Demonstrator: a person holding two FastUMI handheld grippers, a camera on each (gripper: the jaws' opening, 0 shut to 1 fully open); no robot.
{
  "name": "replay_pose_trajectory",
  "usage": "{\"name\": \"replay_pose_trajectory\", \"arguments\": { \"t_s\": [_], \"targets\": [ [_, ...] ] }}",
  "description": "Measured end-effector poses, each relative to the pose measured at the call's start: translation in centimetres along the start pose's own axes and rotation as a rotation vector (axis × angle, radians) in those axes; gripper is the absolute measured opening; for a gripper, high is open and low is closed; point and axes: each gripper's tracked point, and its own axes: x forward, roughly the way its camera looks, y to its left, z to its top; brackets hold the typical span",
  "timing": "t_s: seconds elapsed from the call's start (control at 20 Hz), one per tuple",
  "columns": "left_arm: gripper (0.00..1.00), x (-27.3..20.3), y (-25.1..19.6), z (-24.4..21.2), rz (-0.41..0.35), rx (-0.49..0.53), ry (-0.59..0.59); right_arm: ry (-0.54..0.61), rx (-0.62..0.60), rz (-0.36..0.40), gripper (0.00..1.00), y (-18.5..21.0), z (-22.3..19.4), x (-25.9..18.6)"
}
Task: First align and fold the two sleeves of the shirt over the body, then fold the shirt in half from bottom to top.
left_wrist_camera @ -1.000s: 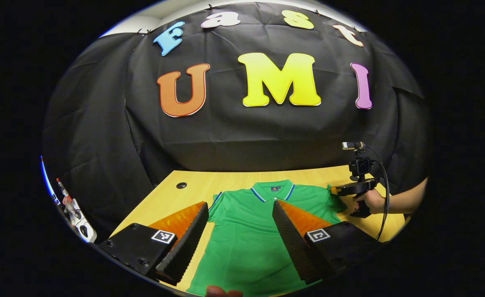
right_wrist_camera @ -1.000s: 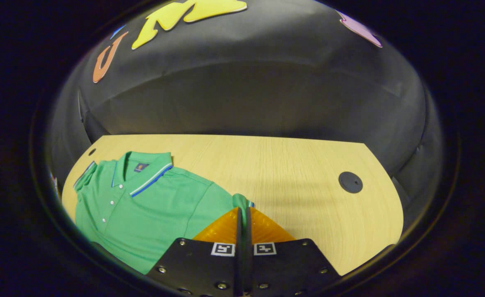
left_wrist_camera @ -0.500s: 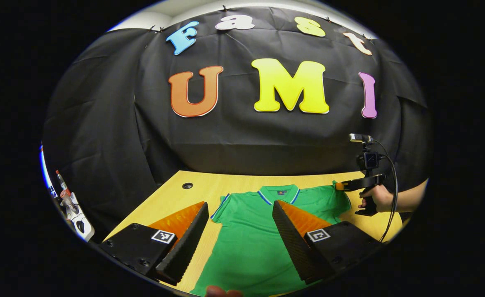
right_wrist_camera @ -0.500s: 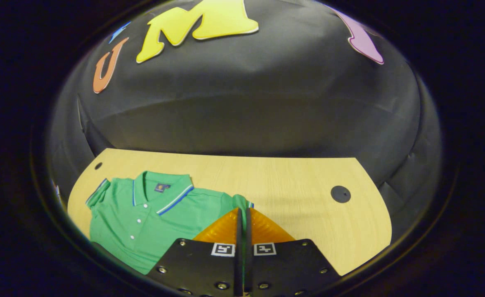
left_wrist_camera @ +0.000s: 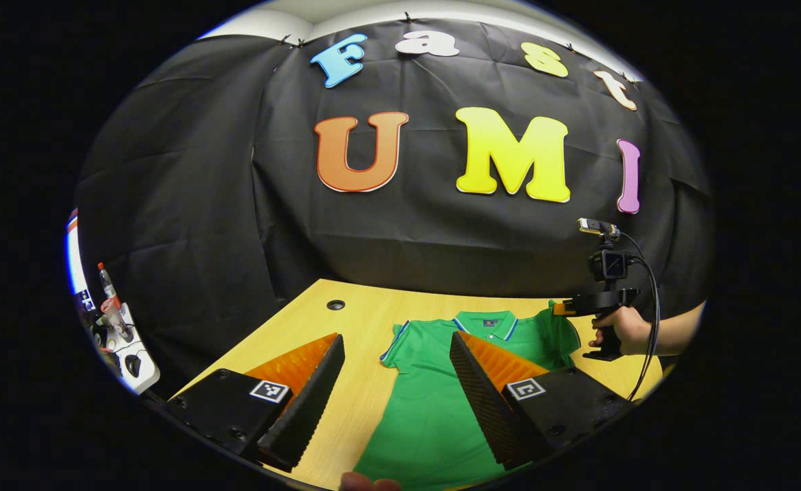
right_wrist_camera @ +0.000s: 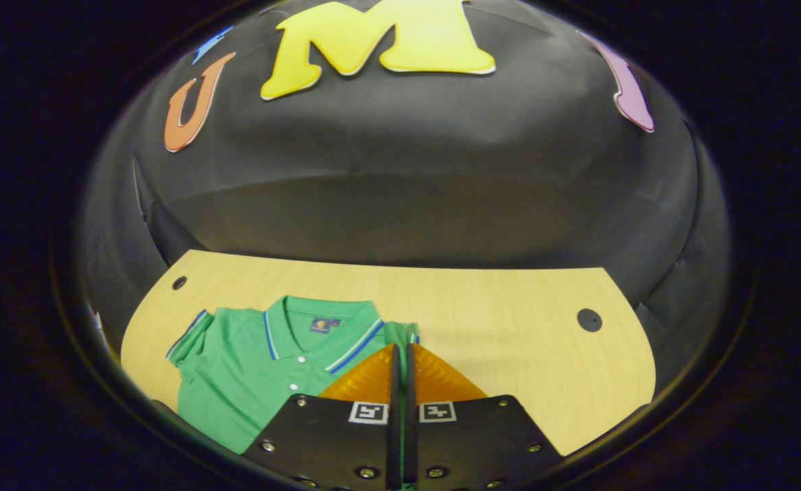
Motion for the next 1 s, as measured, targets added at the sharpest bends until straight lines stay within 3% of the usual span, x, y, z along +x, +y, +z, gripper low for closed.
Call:
{"name": "replay_pose_trajectory", "arguments": {
  "t_s": [0.2,0.4,0.5,0.6,0.7,0.75,0.9,1.0],
  "targets": [
    [1.0,-0.2,2.4,-0.3,0.012,-0.008,0.005,0.043,-0.001,0.005,0.02,3.5,-0.9,0.6],
    [1.0,-0.5,4.4,-0.7,0.018,-0.013,0.018,0.057,0.052,0.043,0.1,6.3,-1.0,0.3],
    [1.0,-0.6,4.9,-0.6,0.015,-0.015,0.014,0.036,0.064,0.053,0.18,6.8,-0.2,-0.4],
    [1.0,-0.7,5.1,-0.5,0.005,-0.016,0.01,0.007,0.062,0.052,0.18,6.7,0.8,-1.7],
    [1.0,-0.6,4.9,-0.1,-0.012,-0.016,-0.001,-0.023,0.038,0.035,0.29,5.9,1.8,-3.7],
    [1.0,-0.5,4.8,0.1,-0.023,-0.015,-0.008,-0.042,0.033,0.041,0.29,5.8,2.4,-4.9],
    [0.99,0.2,4.2,0.7,-0.068,-0.002,-0.026,-0.098,0.0,0.037,0.77,5.0,3.7,-9.3],
    [1.0,0.9,3.3,1.2,-0.123,0.006,-0.04,-0.14,-0.025,0.036,0.78,4.7,4.5,-13.0]
  ]
}}
